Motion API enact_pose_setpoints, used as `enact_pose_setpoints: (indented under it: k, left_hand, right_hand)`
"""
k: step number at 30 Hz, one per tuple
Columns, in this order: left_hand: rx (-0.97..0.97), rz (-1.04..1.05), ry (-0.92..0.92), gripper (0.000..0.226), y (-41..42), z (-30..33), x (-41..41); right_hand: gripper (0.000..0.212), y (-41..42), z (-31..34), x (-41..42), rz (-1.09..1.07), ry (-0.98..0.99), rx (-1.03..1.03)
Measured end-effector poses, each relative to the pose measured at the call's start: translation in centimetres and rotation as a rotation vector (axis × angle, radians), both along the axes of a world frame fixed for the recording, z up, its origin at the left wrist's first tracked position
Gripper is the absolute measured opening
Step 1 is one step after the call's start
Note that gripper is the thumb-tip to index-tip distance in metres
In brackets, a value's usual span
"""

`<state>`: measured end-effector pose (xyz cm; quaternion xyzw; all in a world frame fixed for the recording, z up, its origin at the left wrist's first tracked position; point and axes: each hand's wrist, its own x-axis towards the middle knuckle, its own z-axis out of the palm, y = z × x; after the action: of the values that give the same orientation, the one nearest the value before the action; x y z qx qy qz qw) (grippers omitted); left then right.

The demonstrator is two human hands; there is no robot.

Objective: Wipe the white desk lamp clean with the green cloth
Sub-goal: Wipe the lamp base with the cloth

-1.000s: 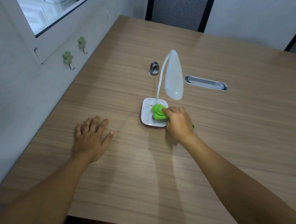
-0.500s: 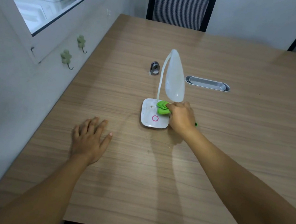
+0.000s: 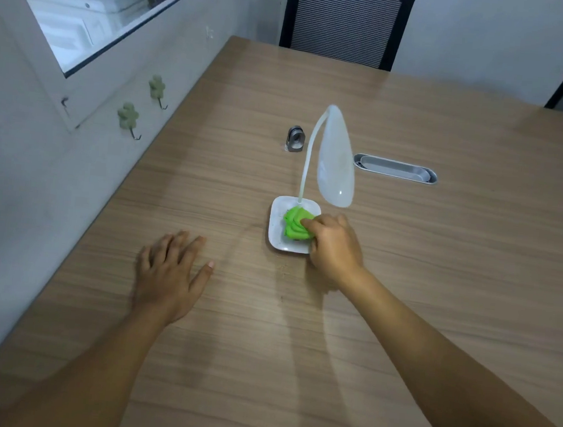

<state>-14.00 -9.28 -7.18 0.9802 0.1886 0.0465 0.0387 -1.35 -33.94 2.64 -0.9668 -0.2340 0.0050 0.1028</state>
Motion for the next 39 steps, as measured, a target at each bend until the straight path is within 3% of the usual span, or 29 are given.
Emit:
enact_pose_setpoints:
  k: [5,9,12,16,21,23,28,34,39]
  left_hand:
    - [-0.016,0.009,0.004,0.065,-0.1,-0.1,0.1]
    - [-0.013,0.015,0.006,0.065,-0.1,-0.2,0.0]
    - [-0.004,0.009,-0.003,0.064,-0.1,-0.2,0.1]
    - [-0.013,0.003,-0.027,0.063,-0.1,-0.1,0.1]
    - [-0.009,0.001,-0.061,0.063,-0.3,0.1,0.0]
    - [-0.008,0.004,-0.054,0.062,-0.2,0.0,0.0]
    - [-0.022,0.004,-0.051,0.062,-0.2,-0.2,0.0]
    - [0.003,0.0,-0.076,0.06,-0.2,-0.2,0.1]
    - [-0.019,0.001,-0.062,0.061,-0.2,-0.1,0.0]
  right_hand:
    - [0.047,1.4,-0.6,-3.6,0.242,-0.044,-0.022]
    - [0.038,3.3,1.2,-0.7,0.126,-0.106,-0.071]
    - [0.032,4.7,1.9,0.5,0.038,-0.05,-0.09]
    - [0.036,5.5,0.6,-0.7,0.081,-0.051,-0.252]
    - [0.039,5.2,1.1,-3.3,0.236,-0.19,-0.126]
    - [0.039,5.0,1.6,-2.1,0.206,-0.253,-0.081]
    - [0.04,5.3,1.1,1.1,0.043,-0.052,-0.229]
    - [0.04,6.3,-0.3,-2.9,0.247,-0.059,-0.246]
    - [0.041,7.9,1.3,0.1,0.107,-0.125,-0.175]
